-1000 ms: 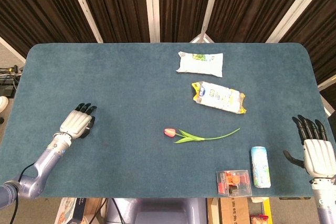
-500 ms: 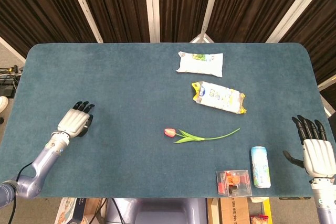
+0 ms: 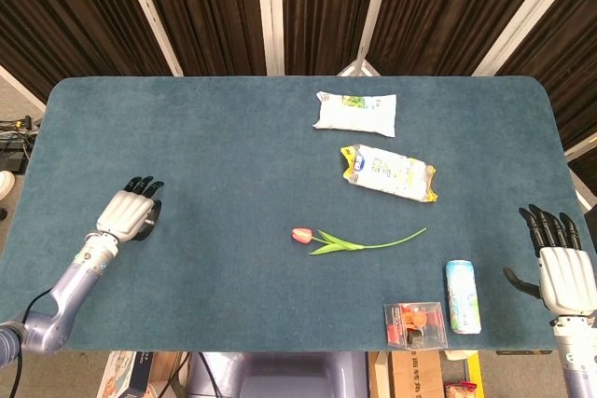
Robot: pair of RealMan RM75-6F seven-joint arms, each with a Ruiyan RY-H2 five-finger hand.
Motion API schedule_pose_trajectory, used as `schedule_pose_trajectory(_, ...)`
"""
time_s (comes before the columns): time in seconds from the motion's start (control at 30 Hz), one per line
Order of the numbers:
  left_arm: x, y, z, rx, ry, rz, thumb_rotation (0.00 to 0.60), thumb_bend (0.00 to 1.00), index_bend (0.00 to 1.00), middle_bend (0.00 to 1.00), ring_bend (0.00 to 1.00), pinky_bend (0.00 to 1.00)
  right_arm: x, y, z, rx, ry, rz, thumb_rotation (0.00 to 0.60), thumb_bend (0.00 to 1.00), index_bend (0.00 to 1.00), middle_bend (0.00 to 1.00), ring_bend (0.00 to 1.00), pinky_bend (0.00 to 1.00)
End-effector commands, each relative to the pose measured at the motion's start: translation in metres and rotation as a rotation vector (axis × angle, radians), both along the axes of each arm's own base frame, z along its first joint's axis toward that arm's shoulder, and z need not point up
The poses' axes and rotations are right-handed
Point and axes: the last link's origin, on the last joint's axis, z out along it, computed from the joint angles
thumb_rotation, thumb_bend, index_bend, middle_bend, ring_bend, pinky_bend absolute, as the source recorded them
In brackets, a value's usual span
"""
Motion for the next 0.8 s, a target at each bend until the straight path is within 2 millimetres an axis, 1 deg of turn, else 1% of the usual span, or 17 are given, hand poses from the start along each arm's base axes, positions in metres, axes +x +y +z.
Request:
schedule_pose_trajectory(0.03, -0.001, -0.001, 0.004, 0.006, -0.01, 0.005, 0.6, 0.53, 0.56, 0.09, 0.05, 0.08, 0.0, 0.0, 0.0, 0.0, 0.0, -0.001, 0.6, 0.19, 0.1, 0.1, 0.1, 0.03)
schedule_pose_trajectory(0.47, -0.014, -0.004, 0.025, 0.04, -0.024, 0.027, 0.6, 0.53, 0.56, 0.09, 0.05, 0.08, 0.0, 0.0, -0.003, 0.011, -0.003, -0.005, 0.6, 0.19, 0.1, 0.1, 0.1, 0.03)
schedule_pose_trajectory(0.8, -0.023, -0.005, 0.034, 0.057, -0.019, 0.04, 0.6, 0.53, 0.56, 0.09, 0.05, 0.08, 0.001, 0.0, -0.004, 0.015, -0.005, -0.005, 0.6, 0.19, 0.1, 0.1, 0.1, 0.03)
